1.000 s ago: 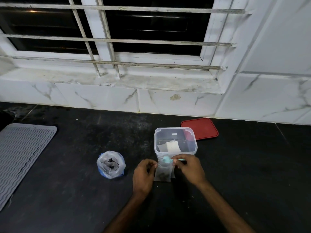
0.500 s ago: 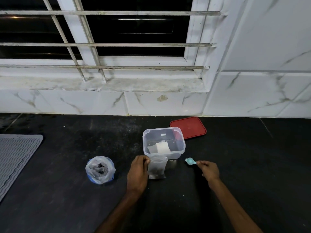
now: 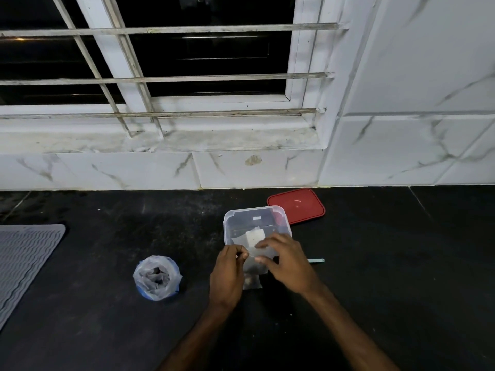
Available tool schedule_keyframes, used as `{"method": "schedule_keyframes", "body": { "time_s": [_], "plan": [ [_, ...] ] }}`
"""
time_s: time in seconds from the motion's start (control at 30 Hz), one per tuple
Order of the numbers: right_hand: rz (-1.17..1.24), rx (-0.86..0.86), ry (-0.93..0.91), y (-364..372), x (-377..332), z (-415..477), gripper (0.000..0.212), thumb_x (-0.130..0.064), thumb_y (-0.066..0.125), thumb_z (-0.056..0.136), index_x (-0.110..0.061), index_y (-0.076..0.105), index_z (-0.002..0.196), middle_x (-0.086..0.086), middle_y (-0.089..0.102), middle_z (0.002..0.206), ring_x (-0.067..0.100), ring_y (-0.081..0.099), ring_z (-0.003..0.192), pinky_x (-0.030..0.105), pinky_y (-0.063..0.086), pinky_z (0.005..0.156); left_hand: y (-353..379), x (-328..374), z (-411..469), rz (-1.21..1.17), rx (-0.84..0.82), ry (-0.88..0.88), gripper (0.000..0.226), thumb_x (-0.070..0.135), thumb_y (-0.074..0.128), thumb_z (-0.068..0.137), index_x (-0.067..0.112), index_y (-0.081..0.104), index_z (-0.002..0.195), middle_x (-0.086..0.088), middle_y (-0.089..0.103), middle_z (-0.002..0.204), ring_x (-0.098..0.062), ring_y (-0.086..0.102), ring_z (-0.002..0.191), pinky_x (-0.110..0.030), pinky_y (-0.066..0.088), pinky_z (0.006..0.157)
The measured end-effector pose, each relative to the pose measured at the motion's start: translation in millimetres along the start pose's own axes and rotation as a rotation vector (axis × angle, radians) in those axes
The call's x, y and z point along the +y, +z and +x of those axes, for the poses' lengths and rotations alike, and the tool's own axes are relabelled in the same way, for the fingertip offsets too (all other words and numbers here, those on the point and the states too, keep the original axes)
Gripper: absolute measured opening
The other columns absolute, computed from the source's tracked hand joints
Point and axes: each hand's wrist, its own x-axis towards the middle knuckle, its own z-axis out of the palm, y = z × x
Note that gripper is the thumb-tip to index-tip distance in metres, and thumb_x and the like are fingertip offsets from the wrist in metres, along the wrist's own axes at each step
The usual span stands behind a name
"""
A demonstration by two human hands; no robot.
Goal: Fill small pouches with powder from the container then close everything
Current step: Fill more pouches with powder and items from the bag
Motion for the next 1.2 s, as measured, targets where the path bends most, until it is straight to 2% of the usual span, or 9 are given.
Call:
{"method": "schedule_keyframes", "body": {
  "time_s": [0.13, 0.33, 0.43, 0.7, 0.8, 0.87, 1.0, 1.1, 1.2],
  "plan": [
    [-0.033, 0.008, -0.042, 6, -9, 1, 0.010, -0.034, 0.064, 0.089, -0.026, 0.069, 0.090, -0.016, 0.062, 0.091, 0.002, 0.055, 0.092, 0.031, 0.045, 0.087, -4, -2, -3, -0.060, 0.034, -0.007, 0.015, 0.021, 0.053, 0.096, 0.033, 0.057, 0.088, 0.015, 0.059, 0.092, 0.000, 0.056, 0.089, -0.021, 0.046, 0.074],
    [0.040, -0.013, 0.000, 10, -14, -1, 0.011, -0.033, 0.061, 0.090, -0.025, 0.066, 0.090, -0.017, 0.058, 0.090, 0.001, 0.055, 0.090, 0.023, 0.047, 0.083, -12, -12, -4, -0.197, 0.029, 0.011, 0.012, 0.021, 0.063, 0.092, 0.032, 0.065, 0.095, 0.016, 0.067, 0.094, -0.003, 0.064, 0.089, -0.028, 0.054, 0.078],
    [0.019, -0.019, -0.011, 11, -16, -2, 0.010, -0.036, 0.059, 0.090, -0.028, 0.064, 0.090, -0.019, 0.058, 0.091, -0.002, 0.054, 0.094, 0.024, 0.041, 0.091, -17, -12, -3, -0.165, 0.025, 0.039, 0.011, 0.023, 0.067, 0.089, 0.034, 0.064, 0.088, 0.014, 0.066, 0.088, -0.004, 0.063, 0.082, -0.027, 0.054, 0.072],
    [-0.014, -0.010, -0.013, 10, -29, 0, 0.013, -0.042, 0.056, 0.091, -0.032, 0.063, 0.094, -0.019, 0.062, 0.092, -0.001, 0.052, 0.093, 0.021, 0.036, 0.085, -18, -18, -2, 0.018, -0.058, 0.129, 0.008, 0.034, 0.047, 0.099, 0.028, 0.053, 0.096, 0.015, 0.054, 0.091, 0.001, 0.057, 0.083, -0.014, 0.044, 0.067],
    [-0.021, 0.054, 0.023, 14, -37, 0, 0.007, -0.028, 0.065, 0.085, -0.023, 0.066, 0.080, -0.013, 0.063, 0.081, 0.004, 0.056, 0.082, 0.029, 0.043, 0.079, -19, -21, -2, 0.045, -0.111, 0.158, 0.008, 0.035, 0.047, 0.099, 0.028, 0.051, 0.097, 0.018, 0.052, 0.091, 0.002, 0.057, 0.083, -0.007, 0.039, 0.065],
    [-0.007, 0.091, 0.070, 16, -37, 0, 0.007, -0.020, 0.068, 0.081, -0.019, 0.067, 0.075, -0.012, 0.063, 0.076, 0.005, 0.056, 0.079, 0.031, 0.046, 0.078, -20, -22, -1, 0.052, -0.126, 0.185, 0.009, 0.038, 0.046, 0.099, 0.030, 0.050, 0.096, 0.019, 0.051, 0.090, 0.000, 0.056, 0.081, -0.008, 0.039, 0.065],
    [0.040, 0.115, 0.104, 22, -41, -3, 0.008, -0.016, 0.068, 0.085, -0.019, 0.068, 0.078, -0.017, 0.059, 0.079, -0.003, 0.052, 0.080, 0.024, 0.045, 0.087, -25, -23, 1, 0.045, -0.116, 0.208, 0.009, 0.037, 0.046, 0.099, 0.030, 0.051, 0.096, 0.019, 0.051, 0.092, 0.001, 0.056, 0.083, -0.009, 0.041, 0.066],
    [0.121, 0.132, 0.186, 24, -42, -5, 0.003, -0.024, 0.070, 0.084, -0.025, 0.069, 0.082, -0.020, 0.063, 0.080, -0.002, 0.059, 0.083, 0.020, 0.050, 0.079, -29, -24, 1, 0.010, -0.089, 0.196, 0.007, 0.033, 0.047, 0.099, 0.029, 0.052, 0.096, 0.016, 0.054, 0.093, 0.001, 0.058, 0.084, -0.010, 0.045, 0.067],
    [0.171, 0.145, 0.242, 19, -38, -6, 0.006, -0.018, 0.074, 0.080, -0.021, 0.069, 0.078, -0.014, 0.066, 0.076, 0.004, 0.063, 0.079, 0.025, 0.053, 0.073, -34, -28, 0, -0.008, -0.070, 0.183, 0.007, 0.033, 0.048, 0.098, 0.030, 0.052, 0.094, 0.015, 0.055, 0.091, -0.001, 0.058, 0.082, -0.013, 0.046, 0.066]
  ]
}}
